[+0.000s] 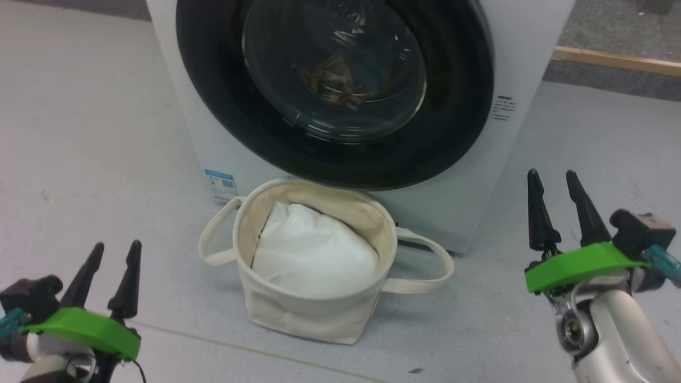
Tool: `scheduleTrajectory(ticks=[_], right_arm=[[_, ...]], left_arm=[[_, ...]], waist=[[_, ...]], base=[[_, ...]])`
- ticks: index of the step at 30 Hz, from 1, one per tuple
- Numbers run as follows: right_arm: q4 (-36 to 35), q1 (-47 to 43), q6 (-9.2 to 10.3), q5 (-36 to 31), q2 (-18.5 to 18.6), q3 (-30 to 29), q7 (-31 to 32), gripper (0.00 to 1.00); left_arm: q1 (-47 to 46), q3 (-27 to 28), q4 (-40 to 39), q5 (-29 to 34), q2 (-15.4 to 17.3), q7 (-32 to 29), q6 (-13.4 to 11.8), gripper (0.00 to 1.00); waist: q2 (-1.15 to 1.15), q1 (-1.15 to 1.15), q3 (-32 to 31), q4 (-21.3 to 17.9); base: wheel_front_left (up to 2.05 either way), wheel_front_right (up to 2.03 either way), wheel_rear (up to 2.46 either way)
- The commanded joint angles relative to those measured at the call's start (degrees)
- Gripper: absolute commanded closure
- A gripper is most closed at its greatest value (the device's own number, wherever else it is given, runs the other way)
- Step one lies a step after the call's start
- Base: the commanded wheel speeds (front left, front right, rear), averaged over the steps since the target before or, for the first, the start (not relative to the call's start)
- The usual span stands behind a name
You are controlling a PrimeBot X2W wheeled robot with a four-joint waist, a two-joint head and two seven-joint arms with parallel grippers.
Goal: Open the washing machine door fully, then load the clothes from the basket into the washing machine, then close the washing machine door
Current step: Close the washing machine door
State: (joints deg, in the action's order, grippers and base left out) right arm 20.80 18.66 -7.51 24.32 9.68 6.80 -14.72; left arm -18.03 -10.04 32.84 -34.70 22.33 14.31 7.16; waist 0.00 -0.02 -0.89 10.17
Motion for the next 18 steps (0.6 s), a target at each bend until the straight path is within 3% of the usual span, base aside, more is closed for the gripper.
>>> scheduleTrajectory(ticks=[1, 6, 18], right_arm=[[-2.73, 0.32, 0.02, 0.25, 0.29, 0.95, -0.28, 0.0], [-5.47, -3.88, 0.02, 0.07, 0.24, -1.08, -0.28, 0.0], [-7.54, -10.64, 0.02, 0.35, -0.39, -2.57, -0.28, 0.0]], left_arm=[[-1.97, 2.32, -2.21, -0.27, 1.65, 0.64, 0.32, 0.0], [-0.55, 0.94, -3.72, -3.4, 1.39, -0.74, 0.32, 0.0], [0.51, 0.23, -4.99, -3.66, 2.25, -0.28, 0.32, 0.0]], waist=[[0.0, 0.02, -0.75, -0.84], [0.0, 0.02, -1.23, -1.19], [0.0, 0.02, -1.84, -1.75]], base=[[0.0, 0.0, 0.0], [0.0, 0.0, 0.0], [0.0, 0.0, 0.0]])
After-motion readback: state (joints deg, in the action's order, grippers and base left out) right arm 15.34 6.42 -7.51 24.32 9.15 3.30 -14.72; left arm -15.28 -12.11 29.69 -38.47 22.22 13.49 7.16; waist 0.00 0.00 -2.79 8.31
